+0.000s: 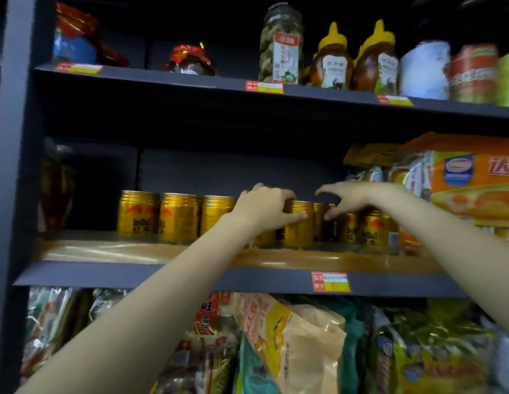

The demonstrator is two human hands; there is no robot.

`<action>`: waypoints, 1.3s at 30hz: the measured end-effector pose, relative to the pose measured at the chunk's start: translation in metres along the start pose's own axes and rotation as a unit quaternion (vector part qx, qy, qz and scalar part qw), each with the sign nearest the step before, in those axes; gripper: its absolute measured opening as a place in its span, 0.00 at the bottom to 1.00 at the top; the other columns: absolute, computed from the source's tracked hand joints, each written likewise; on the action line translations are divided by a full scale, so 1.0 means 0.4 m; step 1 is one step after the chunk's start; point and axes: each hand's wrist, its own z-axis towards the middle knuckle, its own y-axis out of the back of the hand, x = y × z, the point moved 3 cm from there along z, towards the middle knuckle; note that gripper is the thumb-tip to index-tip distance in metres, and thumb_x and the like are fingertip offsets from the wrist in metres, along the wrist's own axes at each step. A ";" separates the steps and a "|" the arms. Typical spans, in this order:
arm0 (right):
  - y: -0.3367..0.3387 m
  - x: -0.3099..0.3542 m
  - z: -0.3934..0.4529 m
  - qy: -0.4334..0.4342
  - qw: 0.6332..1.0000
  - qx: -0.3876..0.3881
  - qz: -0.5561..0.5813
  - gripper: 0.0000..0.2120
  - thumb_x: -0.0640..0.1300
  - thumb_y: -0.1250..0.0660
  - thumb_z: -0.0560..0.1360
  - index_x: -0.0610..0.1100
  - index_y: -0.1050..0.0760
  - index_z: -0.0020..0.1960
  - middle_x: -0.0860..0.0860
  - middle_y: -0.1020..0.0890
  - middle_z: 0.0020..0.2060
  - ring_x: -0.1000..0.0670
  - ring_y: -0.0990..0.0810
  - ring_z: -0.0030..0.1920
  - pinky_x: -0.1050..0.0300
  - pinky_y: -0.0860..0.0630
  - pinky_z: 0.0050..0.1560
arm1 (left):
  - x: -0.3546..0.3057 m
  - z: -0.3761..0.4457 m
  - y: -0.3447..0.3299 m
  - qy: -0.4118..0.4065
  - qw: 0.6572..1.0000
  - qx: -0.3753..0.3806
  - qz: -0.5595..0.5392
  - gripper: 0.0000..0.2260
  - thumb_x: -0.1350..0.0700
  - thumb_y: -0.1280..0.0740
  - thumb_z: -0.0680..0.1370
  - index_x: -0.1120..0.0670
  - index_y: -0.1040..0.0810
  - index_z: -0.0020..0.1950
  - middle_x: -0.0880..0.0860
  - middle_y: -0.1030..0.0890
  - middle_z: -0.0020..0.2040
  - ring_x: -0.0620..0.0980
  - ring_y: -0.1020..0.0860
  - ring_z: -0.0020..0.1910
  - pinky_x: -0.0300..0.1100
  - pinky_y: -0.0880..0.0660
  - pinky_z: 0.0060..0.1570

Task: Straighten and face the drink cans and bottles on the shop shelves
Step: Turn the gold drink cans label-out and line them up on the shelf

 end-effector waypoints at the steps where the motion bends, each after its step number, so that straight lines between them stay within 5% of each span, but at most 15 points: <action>1: -0.002 0.000 0.020 0.003 1.000 0.020 0.003 0.35 0.53 0.32 0.74 0.51 0.46 0.76 0.47 0.40 0.75 0.44 0.39 0.73 0.49 0.38 0.71 | 0.005 0.004 -0.002 0.013 1.000 -0.003 -0.003 0.25 0.37 0.41 0.76 0.48 0.32 0.70 0.52 0.25 0.64 0.54 0.34 0.67 0.54 0.34 0.63; 10: -0.058 0.024 0.147 0.012 0.996 0.079 0.045 0.31 0.48 0.35 0.77 0.51 0.44 0.76 0.47 0.39 0.74 0.44 0.38 0.72 0.48 0.37 0.68 | 0.013 0.017 0.005 0.038 0.997 0.018 -0.059 0.24 0.39 0.35 0.74 0.50 0.26 0.66 0.51 0.24 0.63 0.53 0.33 0.67 0.56 0.33 0.64; 18: -0.053 -0.002 0.151 -0.016 0.995 -0.067 0.069 0.15 0.46 0.26 0.70 0.49 0.25 0.54 0.47 0.25 0.61 0.45 0.28 0.62 0.43 0.31 0.64 | 0.014 0.014 -0.001 0.048 0.997 0.011 -0.067 0.24 0.38 0.36 0.73 0.48 0.27 0.66 0.51 0.25 0.64 0.52 0.35 0.67 0.53 0.33 0.63; 28: 0.021 -0.009 0.015 0.094 0.987 -0.080 0.098 0.11 0.45 0.25 0.69 0.46 0.22 0.48 0.57 0.26 0.37 0.53 0.25 0.44 0.62 0.28 0.40 | 0.009 0.007 -0.003 0.058 0.997 0.009 -0.052 0.25 0.37 0.37 0.74 0.48 0.28 0.67 0.51 0.25 0.64 0.53 0.35 0.68 0.53 0.34 0.62; 33: 0.020 -0.025 -0.019 0.104 0.990 -0.026 0.087 0.17 0.52 0.27 0.70 0.48 0.26 0.55 0.53 0.31 0.53 0.52 0.32 0.57 0.54 0.31 0.54 | 0.001 -0.006 0.003 0.066 0.997 0.008 -0.050 0.25 0.38 0.37 0.74 0.48 0.28 0.67 0.52 0.25 0.64 0.55 0.35 0.67 0.52 0.35 0.62; 39: -0.014 -0.012 0.006 0.092 0.980 -0.040 0.172 0.16 0.52 0.26 0.69 0.50 0.32 0.44 0.51 0.30 0.50 0.50 0.30 0.50 0.58 0.32 0.43 | 0.000 -0.009 0.007 0.068 0.997 0.003 -0.047 0.26 0.38 0.38 0.75 0.49 0.30 0.69 0.53 0.26 0.65 0.56 0.36 0.69 0.52 0.36 0.64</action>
